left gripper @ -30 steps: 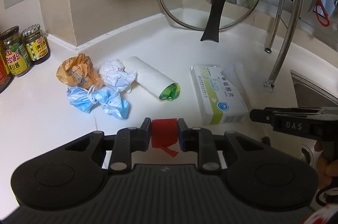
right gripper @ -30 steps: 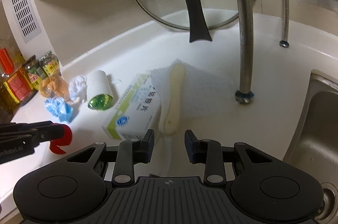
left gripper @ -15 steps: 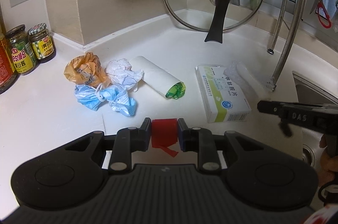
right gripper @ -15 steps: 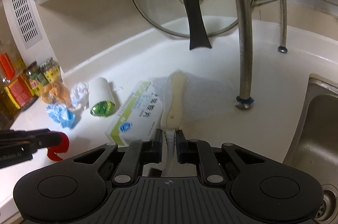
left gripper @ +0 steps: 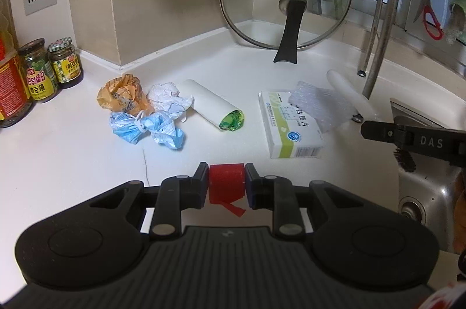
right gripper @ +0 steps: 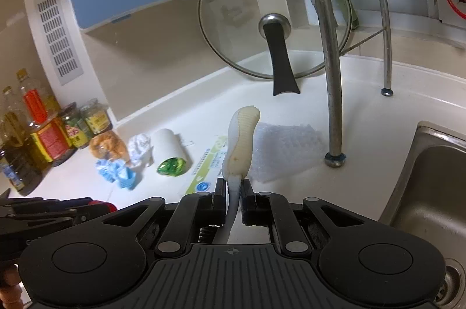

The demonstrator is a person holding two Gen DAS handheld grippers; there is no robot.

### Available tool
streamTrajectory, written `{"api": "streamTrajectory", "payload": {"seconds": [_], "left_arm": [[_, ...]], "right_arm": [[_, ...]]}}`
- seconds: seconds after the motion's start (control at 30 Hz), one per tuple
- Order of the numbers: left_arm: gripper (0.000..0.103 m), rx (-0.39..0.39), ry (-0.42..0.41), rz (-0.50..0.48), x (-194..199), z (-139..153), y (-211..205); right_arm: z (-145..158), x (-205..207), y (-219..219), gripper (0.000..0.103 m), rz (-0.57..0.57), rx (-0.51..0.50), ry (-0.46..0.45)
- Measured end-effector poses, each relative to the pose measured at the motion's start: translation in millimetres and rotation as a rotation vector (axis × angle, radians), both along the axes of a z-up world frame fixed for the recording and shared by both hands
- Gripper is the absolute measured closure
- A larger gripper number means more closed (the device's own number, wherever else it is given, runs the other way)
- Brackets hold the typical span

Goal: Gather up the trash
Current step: 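Carry the red cup and white brush down over the trash bin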

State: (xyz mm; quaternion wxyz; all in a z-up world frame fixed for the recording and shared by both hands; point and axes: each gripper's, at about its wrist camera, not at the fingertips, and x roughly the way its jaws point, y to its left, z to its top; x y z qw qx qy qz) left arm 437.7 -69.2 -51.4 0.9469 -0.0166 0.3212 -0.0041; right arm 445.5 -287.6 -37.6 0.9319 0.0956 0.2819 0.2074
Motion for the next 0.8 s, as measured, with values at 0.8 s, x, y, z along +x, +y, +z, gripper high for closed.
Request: {"api": "streamTrajectory", "payload": {"seconds": [0.8], "left_arm": [[0.08,-0.004,-0.035,0.164,-144,17,-18]], "right_arm": [[11,-129,12,0.093,0.297,0.033,0.011]]}}
